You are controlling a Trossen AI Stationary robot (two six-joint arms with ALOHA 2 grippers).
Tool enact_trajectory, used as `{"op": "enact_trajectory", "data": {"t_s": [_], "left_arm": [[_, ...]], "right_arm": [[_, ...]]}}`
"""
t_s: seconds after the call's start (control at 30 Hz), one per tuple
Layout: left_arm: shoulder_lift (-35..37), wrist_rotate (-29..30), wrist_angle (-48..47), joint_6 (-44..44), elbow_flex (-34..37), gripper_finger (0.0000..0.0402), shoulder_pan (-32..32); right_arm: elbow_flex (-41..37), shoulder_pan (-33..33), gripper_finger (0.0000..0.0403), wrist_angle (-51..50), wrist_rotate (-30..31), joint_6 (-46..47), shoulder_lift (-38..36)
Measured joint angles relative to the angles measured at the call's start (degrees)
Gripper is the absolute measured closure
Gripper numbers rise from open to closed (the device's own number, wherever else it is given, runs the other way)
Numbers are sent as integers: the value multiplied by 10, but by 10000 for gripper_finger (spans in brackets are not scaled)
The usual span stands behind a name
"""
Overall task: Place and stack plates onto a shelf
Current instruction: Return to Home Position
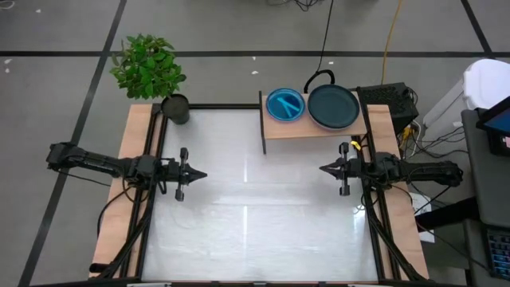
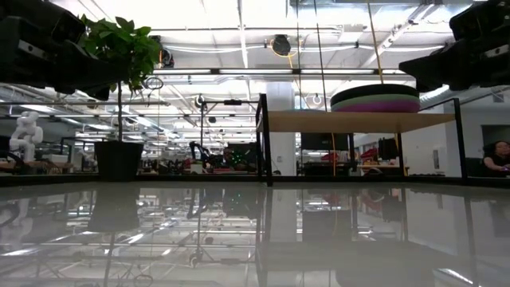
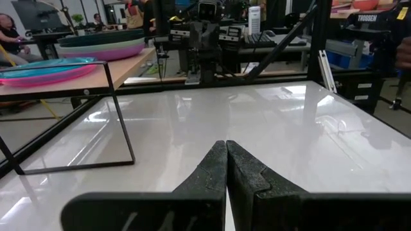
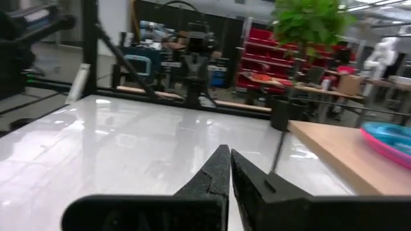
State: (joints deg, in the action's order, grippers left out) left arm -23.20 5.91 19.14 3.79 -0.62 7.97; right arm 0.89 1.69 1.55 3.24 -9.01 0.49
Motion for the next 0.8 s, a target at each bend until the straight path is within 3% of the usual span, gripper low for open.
{"op": "enact_trajectory", "data": {"t_s": [0.6,0.8], "left_arm": [[18,0,5,2,0,400,3],[44,1,-13,-13,0,401,48]], "right_arm": [[0,0,403,13,-17,8,0],[0,0,403,17,-18,8,0]]}}
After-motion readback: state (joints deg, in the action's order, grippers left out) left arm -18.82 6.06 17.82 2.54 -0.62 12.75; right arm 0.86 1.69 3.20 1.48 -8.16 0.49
